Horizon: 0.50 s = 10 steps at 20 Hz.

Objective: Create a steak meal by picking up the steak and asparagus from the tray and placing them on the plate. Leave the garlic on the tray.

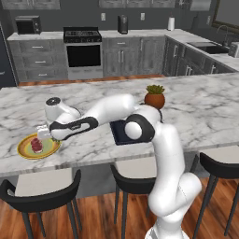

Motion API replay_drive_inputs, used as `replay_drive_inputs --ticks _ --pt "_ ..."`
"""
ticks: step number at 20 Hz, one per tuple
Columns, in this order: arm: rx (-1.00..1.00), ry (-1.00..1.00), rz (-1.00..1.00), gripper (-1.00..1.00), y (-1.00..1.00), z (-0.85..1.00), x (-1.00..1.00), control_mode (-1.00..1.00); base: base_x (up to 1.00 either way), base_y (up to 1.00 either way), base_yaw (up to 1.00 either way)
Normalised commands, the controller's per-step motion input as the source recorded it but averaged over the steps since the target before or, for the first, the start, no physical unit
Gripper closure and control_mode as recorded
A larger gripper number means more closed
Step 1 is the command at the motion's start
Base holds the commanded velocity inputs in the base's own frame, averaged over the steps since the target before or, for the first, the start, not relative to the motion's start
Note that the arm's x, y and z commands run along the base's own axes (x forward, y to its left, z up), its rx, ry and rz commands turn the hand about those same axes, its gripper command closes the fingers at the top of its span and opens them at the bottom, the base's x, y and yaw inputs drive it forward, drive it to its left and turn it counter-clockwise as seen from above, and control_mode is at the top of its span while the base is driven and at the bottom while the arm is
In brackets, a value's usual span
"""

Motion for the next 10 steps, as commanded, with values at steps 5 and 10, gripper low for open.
replay_drive_inputs --ticks 5,10 --pt "0.0 0.0 0.0 1.0 0.25 -0.23 0.0 -1.0 0.0 0.0 0.0" --pt "0.0 0.0 0.0 1.0 0.29 -0.13 0.05 -1.0 0.0 0.0 0.0"
